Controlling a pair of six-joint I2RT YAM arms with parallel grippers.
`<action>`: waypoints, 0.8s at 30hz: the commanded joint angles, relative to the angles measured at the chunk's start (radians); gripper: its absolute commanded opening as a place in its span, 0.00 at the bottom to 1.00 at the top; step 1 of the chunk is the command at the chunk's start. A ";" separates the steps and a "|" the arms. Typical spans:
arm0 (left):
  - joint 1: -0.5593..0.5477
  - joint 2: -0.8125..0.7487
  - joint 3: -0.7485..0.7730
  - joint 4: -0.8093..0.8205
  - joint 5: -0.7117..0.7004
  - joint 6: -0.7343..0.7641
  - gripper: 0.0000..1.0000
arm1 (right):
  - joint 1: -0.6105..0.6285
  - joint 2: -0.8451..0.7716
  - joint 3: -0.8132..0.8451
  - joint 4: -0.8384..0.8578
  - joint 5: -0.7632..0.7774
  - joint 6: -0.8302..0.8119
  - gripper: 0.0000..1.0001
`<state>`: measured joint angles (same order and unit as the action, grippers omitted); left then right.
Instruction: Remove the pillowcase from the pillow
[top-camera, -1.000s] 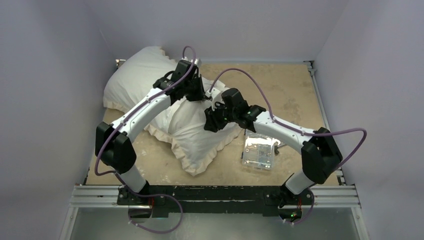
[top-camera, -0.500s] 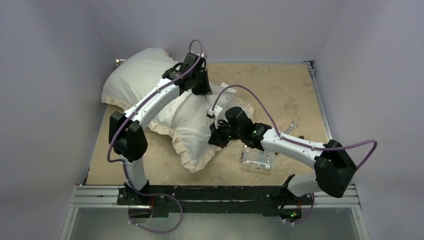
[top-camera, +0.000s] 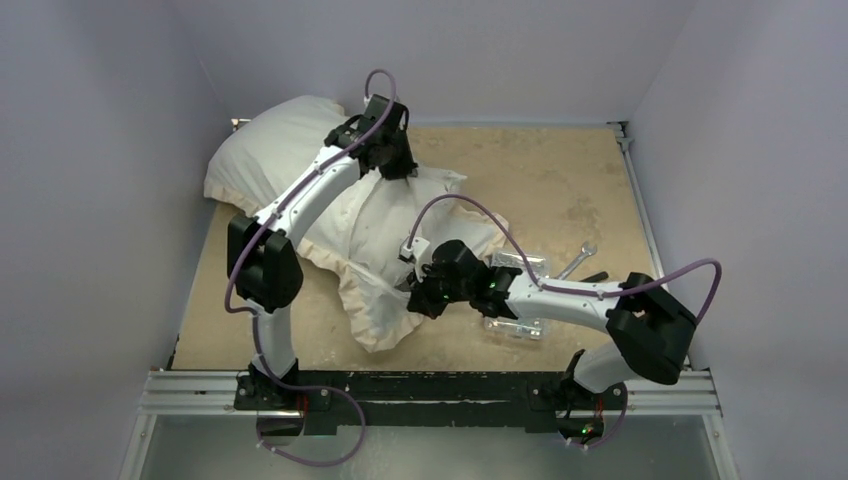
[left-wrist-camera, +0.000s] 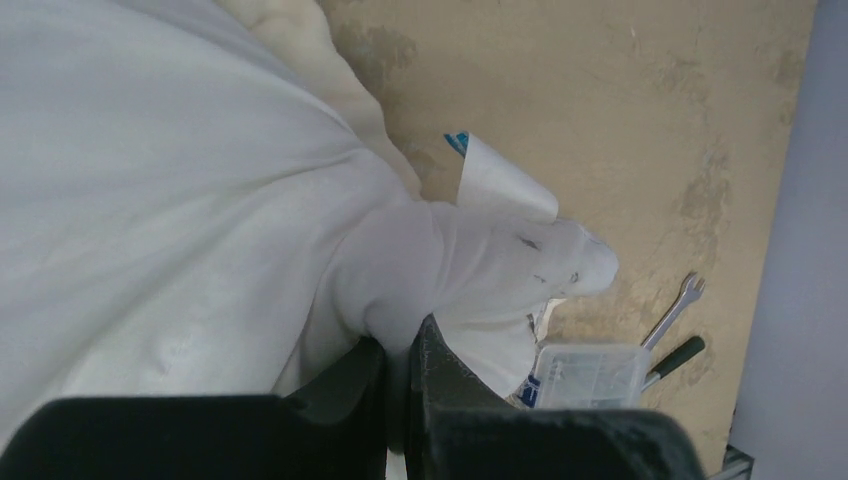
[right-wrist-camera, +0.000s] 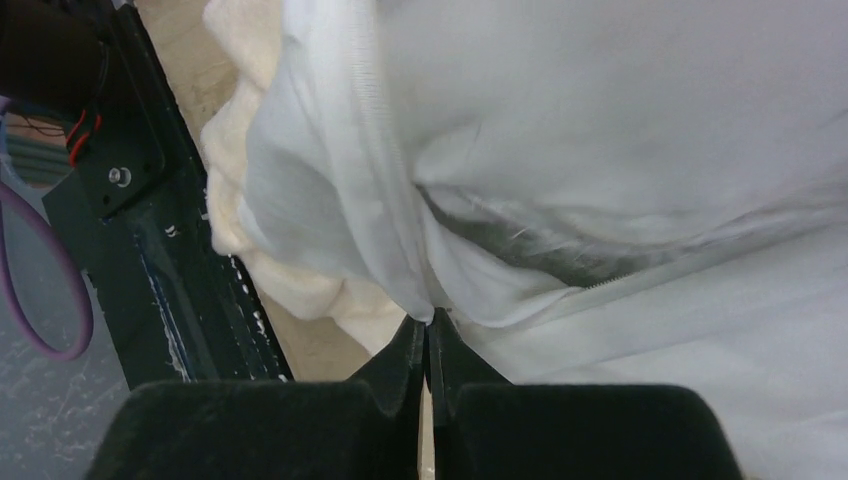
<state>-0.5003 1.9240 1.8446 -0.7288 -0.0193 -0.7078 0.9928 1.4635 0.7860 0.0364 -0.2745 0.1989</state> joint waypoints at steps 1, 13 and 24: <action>0.108 0.029 0.155 0.294 -0.154 -0.052 0.00 | 0.075 -0.001 -0.047 -0.150 -0.168 0.071 0.00; 0.166 -0.017 0.147 0.294 -0.068 -0.067 0.00 | 0.077 0.001 -0.063 -0.182 0.042 0.105 0.00; 0.167 -0.214 -0.045 0.190 0.153 0.081 0.47 | 0.068 -0.238 0.036 -0.208 0.373 0.161 0.53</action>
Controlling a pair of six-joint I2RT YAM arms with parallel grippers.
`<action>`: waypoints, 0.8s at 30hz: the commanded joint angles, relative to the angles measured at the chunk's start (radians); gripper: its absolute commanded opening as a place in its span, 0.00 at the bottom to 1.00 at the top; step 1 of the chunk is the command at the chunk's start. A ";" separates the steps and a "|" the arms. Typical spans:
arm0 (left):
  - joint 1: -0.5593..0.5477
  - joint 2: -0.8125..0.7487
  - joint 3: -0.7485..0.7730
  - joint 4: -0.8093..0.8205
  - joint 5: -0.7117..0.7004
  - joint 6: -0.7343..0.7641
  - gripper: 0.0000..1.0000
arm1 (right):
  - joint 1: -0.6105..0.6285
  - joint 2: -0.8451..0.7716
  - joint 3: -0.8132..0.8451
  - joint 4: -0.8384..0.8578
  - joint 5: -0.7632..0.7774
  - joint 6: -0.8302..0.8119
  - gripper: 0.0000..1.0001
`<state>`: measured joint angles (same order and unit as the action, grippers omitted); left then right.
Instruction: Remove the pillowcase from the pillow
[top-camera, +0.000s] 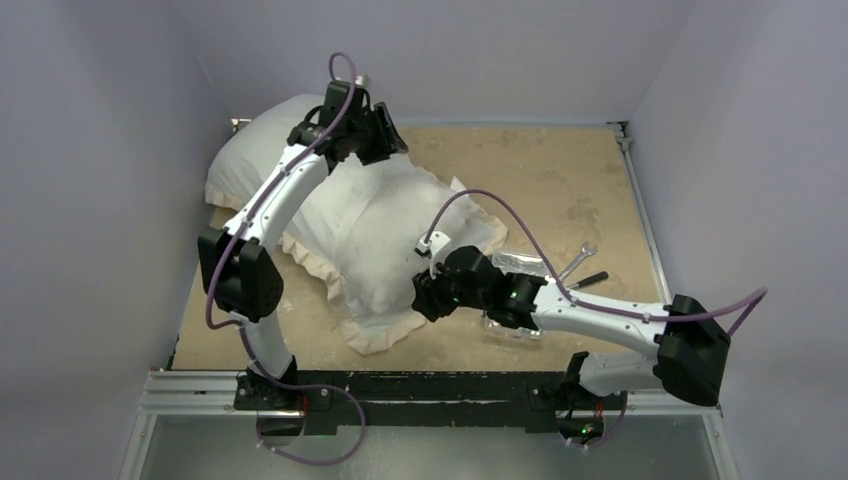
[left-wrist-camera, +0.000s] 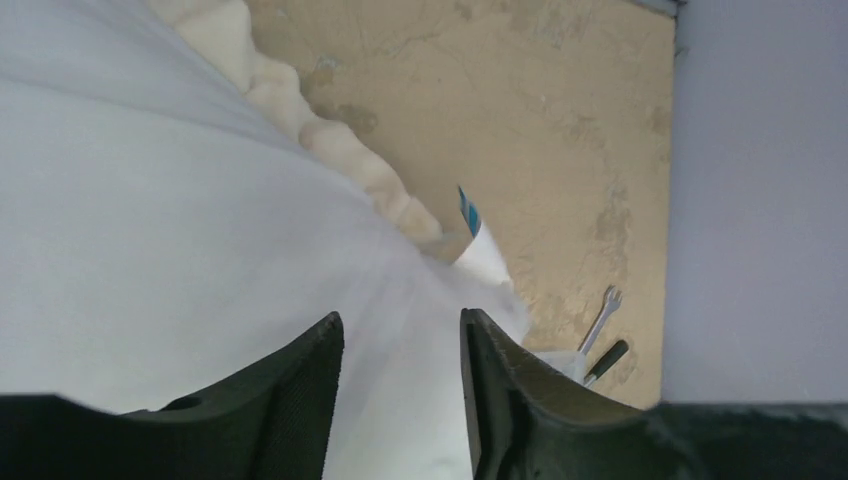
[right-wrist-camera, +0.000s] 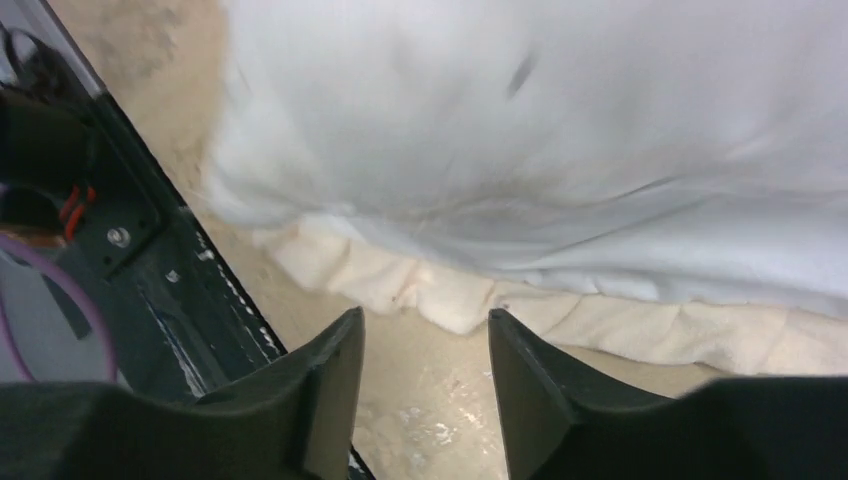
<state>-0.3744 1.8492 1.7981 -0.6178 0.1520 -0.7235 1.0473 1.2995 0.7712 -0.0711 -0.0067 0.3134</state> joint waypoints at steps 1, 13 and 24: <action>0.041 -0.159 0.004 0.054 -0.029 0.127 0.52 | 0.011 -0.090 0.059 -0.103 0.130 0.049 0.60; 0.043 -0.529 -0.260 -0.091 -0.211 0.264 0.89 | -0.003 0.028 0.288 -0.206 0.178 0.053 0.99; 0.043 -0.914 -0.713 -0.071 -0.398 0.140 0.96 | 0.002 0.350 0.543 -0.304 0.289 0.081 0.99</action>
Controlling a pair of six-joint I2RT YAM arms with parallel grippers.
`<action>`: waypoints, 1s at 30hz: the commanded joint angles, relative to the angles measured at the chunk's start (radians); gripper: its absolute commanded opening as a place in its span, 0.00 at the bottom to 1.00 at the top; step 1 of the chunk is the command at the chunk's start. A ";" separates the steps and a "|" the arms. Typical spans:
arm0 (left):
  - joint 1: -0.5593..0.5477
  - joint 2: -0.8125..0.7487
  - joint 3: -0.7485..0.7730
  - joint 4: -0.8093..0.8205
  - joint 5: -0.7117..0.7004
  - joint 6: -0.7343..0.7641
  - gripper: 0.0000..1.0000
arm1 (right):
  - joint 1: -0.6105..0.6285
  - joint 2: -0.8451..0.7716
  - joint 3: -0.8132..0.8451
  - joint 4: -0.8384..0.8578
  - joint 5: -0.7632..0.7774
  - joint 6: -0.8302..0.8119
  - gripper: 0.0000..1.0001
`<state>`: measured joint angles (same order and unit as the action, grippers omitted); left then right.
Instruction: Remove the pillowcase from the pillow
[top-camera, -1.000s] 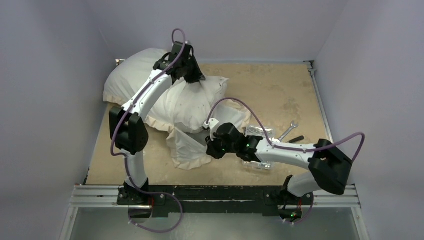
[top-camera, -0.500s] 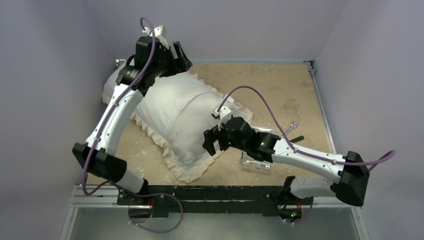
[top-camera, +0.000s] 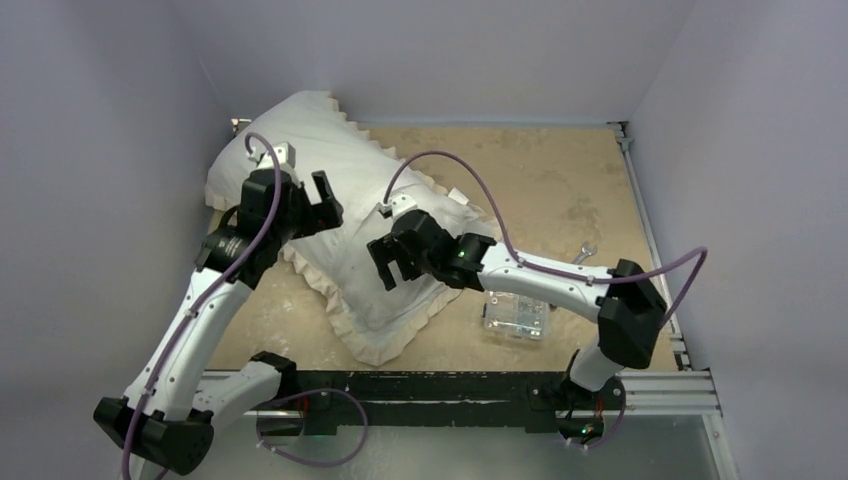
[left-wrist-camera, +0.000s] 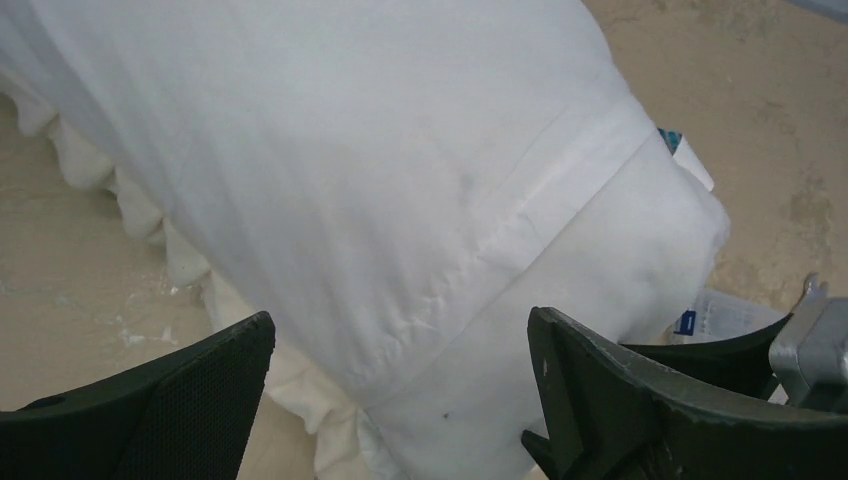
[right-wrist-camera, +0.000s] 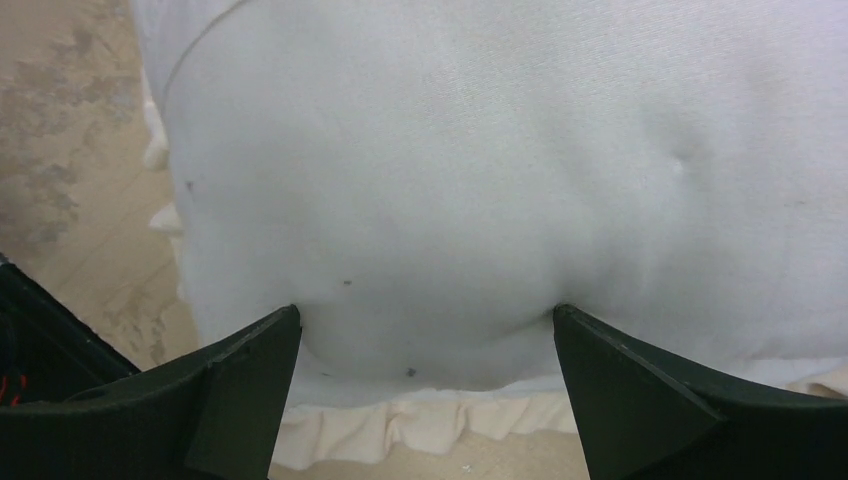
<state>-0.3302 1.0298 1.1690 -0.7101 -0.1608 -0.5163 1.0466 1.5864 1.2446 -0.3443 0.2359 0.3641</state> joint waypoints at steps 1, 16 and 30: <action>-0.001 -0.113 -0.112 0.024 -0.092 -0.080 0.96 | 0.003 0.112 0.098 -0.067 0.027 0.042 0.99; -0.001 -0.138 -0.283 -0.022 -0.055 -0.165 0.96 | -0.095 0.285 0.102 -0.053 -0.122 0.100 0.26; -0.001 -0.051 -0.362 0.075 0.111 -0.168 0.94 | -0.188 0.090 0.194 -0.085 -0.156 0.048 0.00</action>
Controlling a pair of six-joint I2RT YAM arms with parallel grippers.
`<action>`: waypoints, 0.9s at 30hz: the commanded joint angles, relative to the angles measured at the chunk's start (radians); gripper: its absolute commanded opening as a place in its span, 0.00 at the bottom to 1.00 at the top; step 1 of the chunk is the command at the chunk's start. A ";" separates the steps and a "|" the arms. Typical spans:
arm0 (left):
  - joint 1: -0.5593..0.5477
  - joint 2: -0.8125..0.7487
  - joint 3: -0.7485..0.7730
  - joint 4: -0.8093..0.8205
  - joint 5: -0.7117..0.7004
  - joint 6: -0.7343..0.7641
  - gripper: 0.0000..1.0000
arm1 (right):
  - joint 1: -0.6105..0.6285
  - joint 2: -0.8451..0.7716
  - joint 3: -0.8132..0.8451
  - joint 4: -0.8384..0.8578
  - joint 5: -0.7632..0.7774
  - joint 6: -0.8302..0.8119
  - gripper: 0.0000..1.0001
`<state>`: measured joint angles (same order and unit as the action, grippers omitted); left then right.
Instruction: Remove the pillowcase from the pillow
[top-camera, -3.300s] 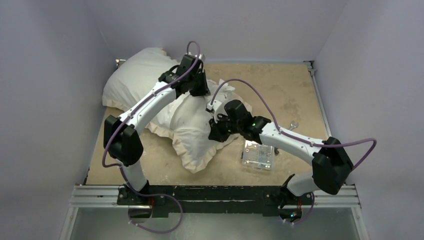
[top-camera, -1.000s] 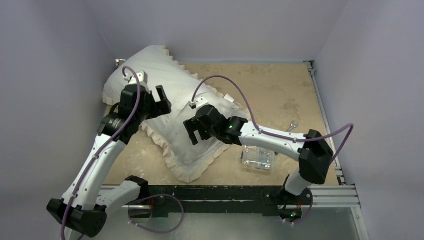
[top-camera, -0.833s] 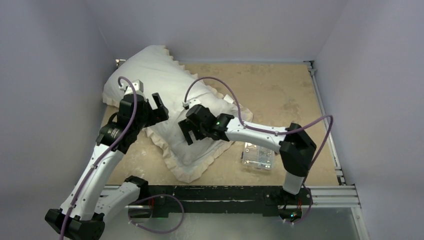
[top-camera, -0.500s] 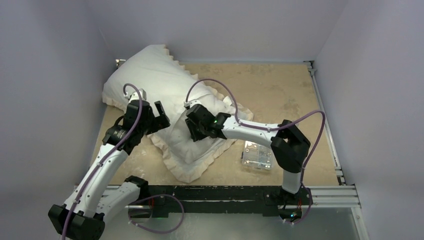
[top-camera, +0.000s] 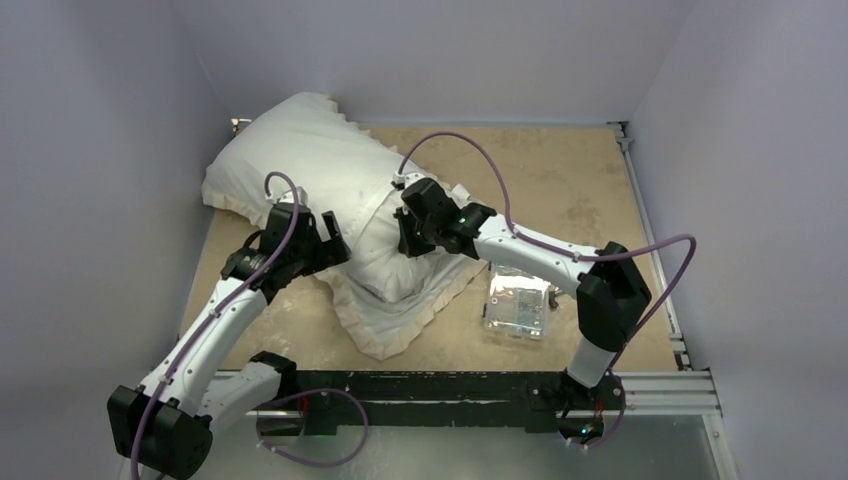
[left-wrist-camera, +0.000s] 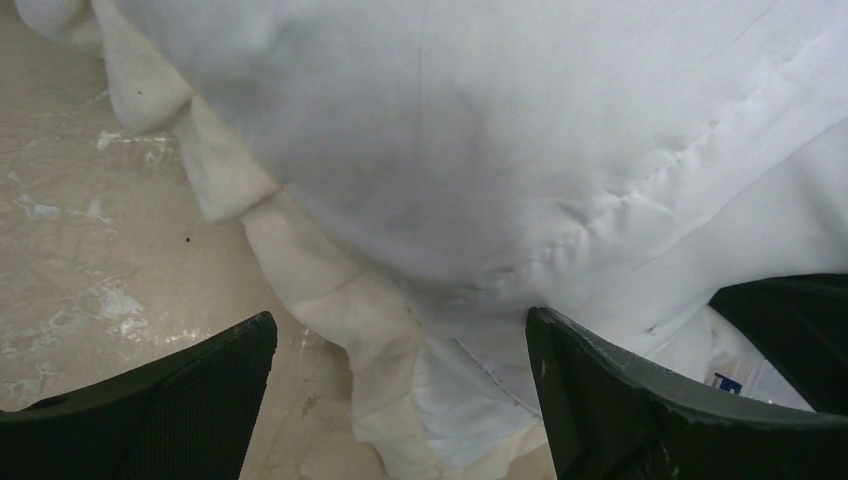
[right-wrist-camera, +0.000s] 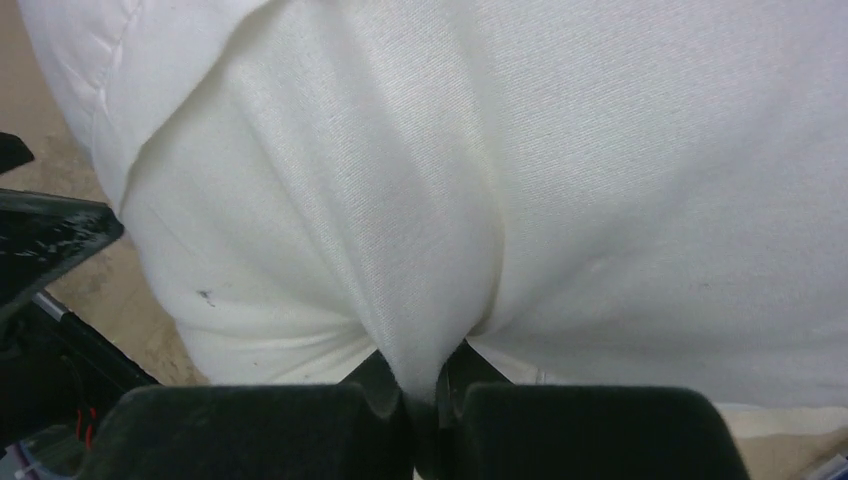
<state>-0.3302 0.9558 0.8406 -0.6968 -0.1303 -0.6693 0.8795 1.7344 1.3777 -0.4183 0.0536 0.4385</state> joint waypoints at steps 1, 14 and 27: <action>-0.001 0.029 -0.042 0.074 0.099 -0.018 0.92 | -0.023 -0.062 0.068 -0.014 0.028 -0.029 0.00; -0.001 0.063 -0.139 0.172 0.254 -0.055 0.56 | -0.070 -0.081 0.174 -0.046 0.016 -0.061 0.00; -0.002 0.037 -0.190 0.320 0.313 -0.122 0.67 | -0.083 -0.079 0.211 -0.060 -0.052 -0.056 0.00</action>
<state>-0.3302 0.9619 0.6903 -0.5159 0.1226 -0.7261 0.8009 1.7199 1.5276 -0.5301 0.0414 0.3763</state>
